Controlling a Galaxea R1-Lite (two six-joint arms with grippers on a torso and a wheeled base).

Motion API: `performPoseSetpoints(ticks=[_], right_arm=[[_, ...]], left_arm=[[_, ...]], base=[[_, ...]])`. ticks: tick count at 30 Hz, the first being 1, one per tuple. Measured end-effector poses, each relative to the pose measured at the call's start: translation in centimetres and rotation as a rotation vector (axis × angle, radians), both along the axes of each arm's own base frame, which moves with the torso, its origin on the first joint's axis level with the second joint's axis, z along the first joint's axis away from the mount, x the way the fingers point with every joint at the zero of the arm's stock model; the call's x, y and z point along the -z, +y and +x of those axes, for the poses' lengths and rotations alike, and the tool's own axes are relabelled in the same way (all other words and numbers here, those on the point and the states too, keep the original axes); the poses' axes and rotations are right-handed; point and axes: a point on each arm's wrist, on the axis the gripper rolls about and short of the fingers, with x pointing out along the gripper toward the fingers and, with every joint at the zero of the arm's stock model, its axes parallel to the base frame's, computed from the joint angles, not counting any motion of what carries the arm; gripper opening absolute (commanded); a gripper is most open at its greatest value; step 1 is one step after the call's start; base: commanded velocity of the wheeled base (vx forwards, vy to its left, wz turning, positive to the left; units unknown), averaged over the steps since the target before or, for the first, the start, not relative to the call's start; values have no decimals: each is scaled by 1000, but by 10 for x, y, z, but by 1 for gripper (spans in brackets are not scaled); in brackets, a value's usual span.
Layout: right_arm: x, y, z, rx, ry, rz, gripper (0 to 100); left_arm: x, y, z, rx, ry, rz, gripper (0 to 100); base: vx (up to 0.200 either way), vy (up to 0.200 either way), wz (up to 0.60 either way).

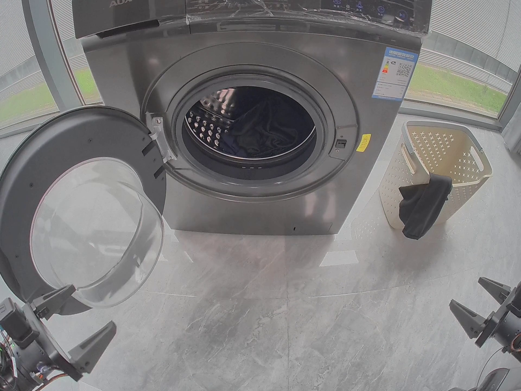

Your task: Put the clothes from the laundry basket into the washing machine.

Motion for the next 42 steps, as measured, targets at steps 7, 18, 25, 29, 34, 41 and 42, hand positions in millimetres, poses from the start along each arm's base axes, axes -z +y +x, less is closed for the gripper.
performPoseSetpoints(ticks=[7, 18, 25, 29, 34, 41, 42], right_arm=[[7, -16, -25, 102, -42, 6, 100], [25, -26, -58, 207, -111, 15, 100], [37, -28, -70, 247, -111, 18, 100], [37, -30, -72, 326, -146, 13, 100], [37, -31, -74, 368, -167, -13, 100], [37, -30, -75, 383, -184, -6, 100], [37, -30, -75, 384, -183, -9, 100]], left_arm=[[19, 24, -35, -4, -3, -11, 100], [38, 35, -63, -140, -81, -43, 100], [43, 35, -67, -249, -99, -13, 100], [48, 36, -68, -329, -71, 30, 100], [49, 37, -68, -403, -69, 62, 100], [50, 34, -70, -413, -82, 65, 100], [50, 33, -71, -387, -89, 63, 100]], base=[[0, 0, 0], [0, -200, 0], [0, -200, 0], [0, -200, 0], [0, -200, 0], [0, -200, 0], [0, -200, 0]])
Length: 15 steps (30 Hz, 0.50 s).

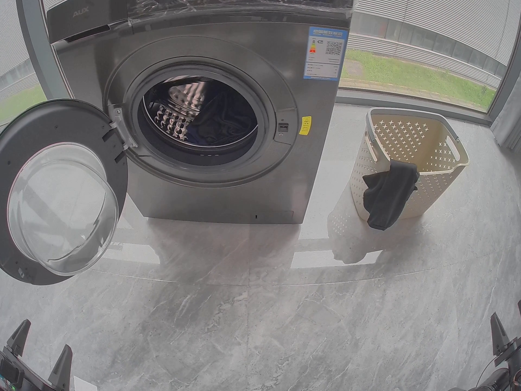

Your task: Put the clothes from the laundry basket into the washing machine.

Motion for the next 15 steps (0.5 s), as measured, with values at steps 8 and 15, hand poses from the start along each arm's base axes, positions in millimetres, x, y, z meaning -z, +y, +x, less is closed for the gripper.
performPoseSetpoints(ticks=[8, 15], right_arm=[[6, 6, -4, -141, 13, -44, 100], [9, 7, -5, -111, 16, -56, 100]], left_arm=[[1, -2, -3, 36, -31, 1, 100], [2, -2, -4, 3, -36, -17, 100]], base=[[0, -175, 0], [0, 0, 0]])
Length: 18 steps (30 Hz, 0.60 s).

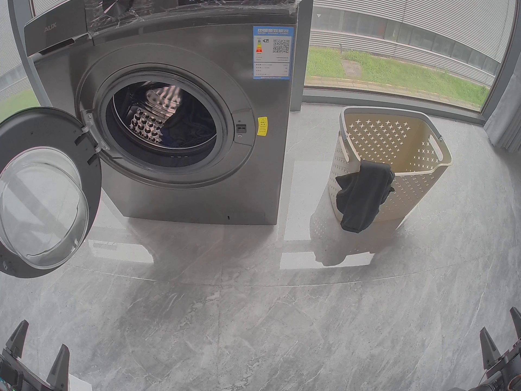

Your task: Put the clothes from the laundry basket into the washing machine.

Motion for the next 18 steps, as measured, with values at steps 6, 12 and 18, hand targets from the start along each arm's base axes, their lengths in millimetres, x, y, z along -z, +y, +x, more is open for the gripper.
performPoseSetpoints(ticks=[6, 12, 18], right_arm=[[0, 0, 0, 3, -4, -1, 100], [0, 0, 0, 3, -5, -1, 100], [0, 0, 0, 3, -5, -1, 100]], left_arm=[[4, 3, 0, -120, 40, 17, 100], [5, 1, 0, -48, 48, 28, 100], [5, 1, 0, -45, 49, 32, 100]], base=[[0, -100, 0], [0, -67, 0], [0, -200, 0]])
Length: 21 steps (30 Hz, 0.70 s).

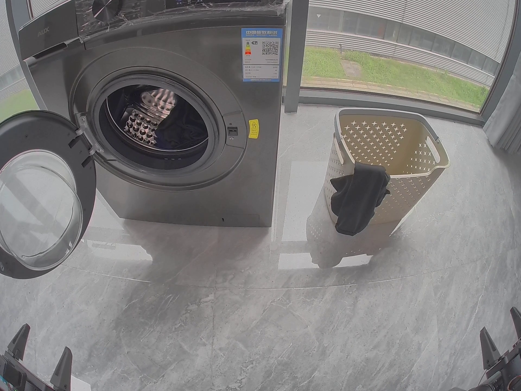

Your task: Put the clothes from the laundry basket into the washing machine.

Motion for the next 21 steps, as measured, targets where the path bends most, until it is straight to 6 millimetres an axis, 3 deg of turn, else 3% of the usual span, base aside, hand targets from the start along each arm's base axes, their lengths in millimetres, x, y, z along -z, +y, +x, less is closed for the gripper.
performPoseSetpoints(ticks=[4, 10, 21], right_arm=[[0, 0, 0, 0, 0, 0, 100], [0, 0, 0, 0, 0, 1, 100], [0, 0, 0, 0, 0, 0, 100]], left_arm=[[0, 0, 0, 0, 0, 1, 100], [0, 0, 0, 1, 0, 2, 100], [0, 0, 0, 4, 0, 0, 100]], base=[[0, -200, 0], [0, 0, 0], [200, 0, 0]])
